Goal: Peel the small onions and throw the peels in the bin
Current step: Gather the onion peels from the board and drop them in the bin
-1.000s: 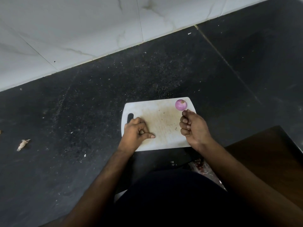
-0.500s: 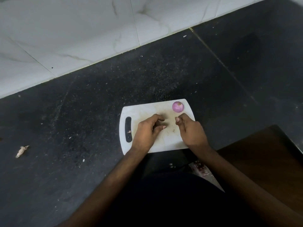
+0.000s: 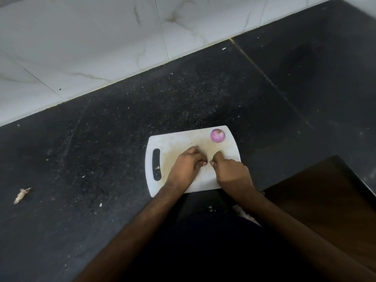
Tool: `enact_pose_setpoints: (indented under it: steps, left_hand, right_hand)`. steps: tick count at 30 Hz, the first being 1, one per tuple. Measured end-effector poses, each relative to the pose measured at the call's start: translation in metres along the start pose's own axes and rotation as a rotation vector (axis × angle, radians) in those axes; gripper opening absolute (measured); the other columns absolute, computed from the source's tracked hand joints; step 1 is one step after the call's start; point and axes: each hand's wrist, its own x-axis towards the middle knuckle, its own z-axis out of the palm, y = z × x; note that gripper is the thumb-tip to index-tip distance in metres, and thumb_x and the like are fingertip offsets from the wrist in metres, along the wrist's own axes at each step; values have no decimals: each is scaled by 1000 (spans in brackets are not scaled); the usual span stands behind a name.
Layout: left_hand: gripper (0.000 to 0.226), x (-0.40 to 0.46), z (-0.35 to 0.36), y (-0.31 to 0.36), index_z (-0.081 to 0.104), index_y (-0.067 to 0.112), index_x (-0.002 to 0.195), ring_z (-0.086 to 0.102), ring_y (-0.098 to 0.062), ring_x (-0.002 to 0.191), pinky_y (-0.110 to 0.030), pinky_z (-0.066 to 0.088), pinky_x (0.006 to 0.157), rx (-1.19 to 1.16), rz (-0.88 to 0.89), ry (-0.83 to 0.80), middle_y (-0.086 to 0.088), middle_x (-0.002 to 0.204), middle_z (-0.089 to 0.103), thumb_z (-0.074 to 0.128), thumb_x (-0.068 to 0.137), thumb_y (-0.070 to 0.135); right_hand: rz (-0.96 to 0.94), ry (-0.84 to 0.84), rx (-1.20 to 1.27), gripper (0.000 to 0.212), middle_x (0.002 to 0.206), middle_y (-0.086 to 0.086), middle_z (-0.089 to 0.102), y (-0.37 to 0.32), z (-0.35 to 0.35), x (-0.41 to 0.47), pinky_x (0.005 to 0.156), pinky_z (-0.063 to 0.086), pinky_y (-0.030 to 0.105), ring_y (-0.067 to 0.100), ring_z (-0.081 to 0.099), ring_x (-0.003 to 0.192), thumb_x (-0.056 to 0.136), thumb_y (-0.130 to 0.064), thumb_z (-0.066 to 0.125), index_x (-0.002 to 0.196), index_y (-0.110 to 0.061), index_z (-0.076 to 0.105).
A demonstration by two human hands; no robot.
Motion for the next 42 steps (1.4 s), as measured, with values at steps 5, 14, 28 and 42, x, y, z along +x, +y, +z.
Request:
enact_pose_setpoints:
  steps: [5, 14, 28, 42]
  left_hand:
    - [10, -8, -15, -7, 76, 11, 98, 57, -1, 82, -6, 39, 82, -21, -90, 97, 8, 95, 60, 68, 93, 7]
    - [11, -29, -53, -22, 74, 11, 94, 72, -19, 76, -28, 55, 70, -585, -458, 512, -6, 83, 78, 63, 98, 11]
    - [16, -53, -73, -8, 64, 7, 102, 70, -30, 113, -31, 60, 89, -1470, -558, 796, -20, 120, 72, 48, 105, 11]
    - [29, -92, -143, 25, 61, 2, 116, 71, -32, 104, -46, 53, 98, -1727, -406, 1250, -21, 118, 73, 36, 108, 13]
  right_hand:
    - [103, 104, 451, 25, 83, 7, 64, 5, -12, 9, 71, 48, 39, 30, 64, 78, 109, -30, 41, 110, -8, 53]
    - [-43, 52, 397, 26, 86, 7, 68, -25, -11, 25, 75, 51, 36, 26, 68, 80, 111, -27, 37, 112, -8, 55]
    - [643, -354, 1800, 34, 50, -7, 28, -91, -14, 52, 32, 13, 18, 6, 20, 37, 94, -10, 36, 61, -20, 38]
    - [443, -480, 2039, 31, 73, 3, 65, -266, -17, 1, 70, 56, 29, 13, 68, 68, 104, -23, 53, 76, -14, 61]
